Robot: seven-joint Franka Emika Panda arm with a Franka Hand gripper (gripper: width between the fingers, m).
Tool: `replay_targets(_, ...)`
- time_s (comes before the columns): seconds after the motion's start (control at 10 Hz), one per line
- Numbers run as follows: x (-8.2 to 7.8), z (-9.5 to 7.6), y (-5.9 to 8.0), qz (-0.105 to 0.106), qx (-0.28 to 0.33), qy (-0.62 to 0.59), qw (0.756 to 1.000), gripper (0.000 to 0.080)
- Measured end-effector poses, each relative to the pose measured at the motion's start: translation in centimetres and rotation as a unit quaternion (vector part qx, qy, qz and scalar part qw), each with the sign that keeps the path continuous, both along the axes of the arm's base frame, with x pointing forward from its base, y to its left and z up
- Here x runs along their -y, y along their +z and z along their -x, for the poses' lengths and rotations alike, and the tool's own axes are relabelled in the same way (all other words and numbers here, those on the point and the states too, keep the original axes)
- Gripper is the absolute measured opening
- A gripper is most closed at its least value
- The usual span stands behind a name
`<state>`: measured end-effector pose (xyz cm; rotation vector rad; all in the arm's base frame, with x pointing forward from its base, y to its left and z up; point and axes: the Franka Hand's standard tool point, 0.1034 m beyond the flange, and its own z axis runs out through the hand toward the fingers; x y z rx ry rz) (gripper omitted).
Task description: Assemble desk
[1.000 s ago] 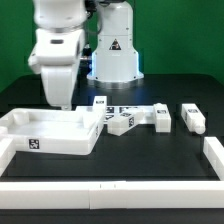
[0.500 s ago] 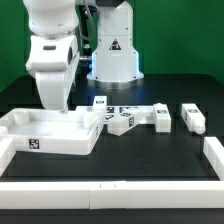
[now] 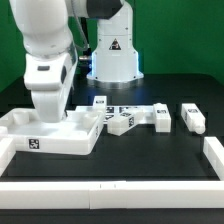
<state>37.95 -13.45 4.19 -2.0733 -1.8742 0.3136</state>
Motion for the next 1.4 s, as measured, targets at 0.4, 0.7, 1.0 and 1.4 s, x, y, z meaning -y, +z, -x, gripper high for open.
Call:
replay_targets(0.4, 2.5, 0.8, -0.3, -0.02, 0.1, 0.023, 0.995, 0.0649)
replay_targets(0.7, 1.8, 1.9, -1.2, -0.015, 0.096, 0.003, 0.995, 0.0649)
replay_targets(1.0, 1.0, 2.1, -2.9, -0.014, 0.091, -0.011, 0.996, 0.0649)
replay_targets(1.4, 1.3, 1.4, -3.0, -0.006, 0.093, -0.028, 0.995, 0.0649)
